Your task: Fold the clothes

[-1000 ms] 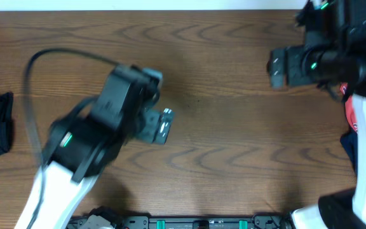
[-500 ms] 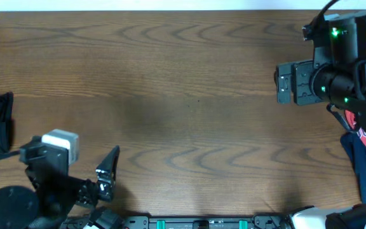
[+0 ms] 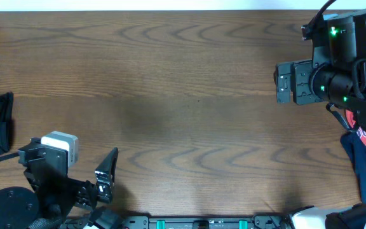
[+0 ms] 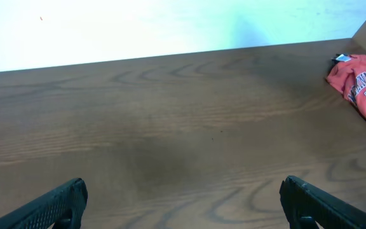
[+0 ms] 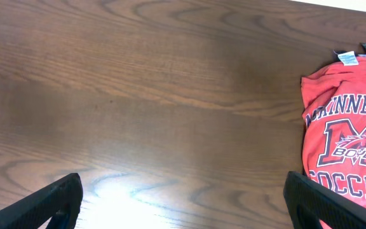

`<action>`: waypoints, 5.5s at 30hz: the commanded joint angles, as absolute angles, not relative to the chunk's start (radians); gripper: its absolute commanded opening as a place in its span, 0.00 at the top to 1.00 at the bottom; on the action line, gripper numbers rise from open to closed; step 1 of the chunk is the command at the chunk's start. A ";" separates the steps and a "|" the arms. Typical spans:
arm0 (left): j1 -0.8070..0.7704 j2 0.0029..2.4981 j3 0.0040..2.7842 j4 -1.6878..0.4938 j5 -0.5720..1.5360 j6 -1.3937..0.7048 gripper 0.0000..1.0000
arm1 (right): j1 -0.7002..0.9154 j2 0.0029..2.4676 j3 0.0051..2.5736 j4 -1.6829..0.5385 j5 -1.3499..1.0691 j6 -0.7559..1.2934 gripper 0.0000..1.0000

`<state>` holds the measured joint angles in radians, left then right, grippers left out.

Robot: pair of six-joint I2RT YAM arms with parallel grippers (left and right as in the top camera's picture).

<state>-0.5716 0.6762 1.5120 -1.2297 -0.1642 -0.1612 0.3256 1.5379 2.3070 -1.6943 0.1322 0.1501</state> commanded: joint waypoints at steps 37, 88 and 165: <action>-0.031 0.267 0.997 -0.616 -0.107 -0.100 0.02 | 0.332 1.538 2.303 -1.695 0.150 0.164 0.01; -0.031 0.004 0.067 -0.218 -0.108 -0.264 0.02 | 0.332 1.538 2.303 -1.695 0.150 0.164 0.01; -0.031 0.004 0.067 -0.218 -0.108 -0.264 0.02 | -0.012 0.005 0.095 -0.235 0.046 0.236 0.01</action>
<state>-0.0353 0.0109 0.0937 -0.2089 -0.1043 -0.2623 -0.0059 0.0143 0.1257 -0.2386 0.0658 0.2207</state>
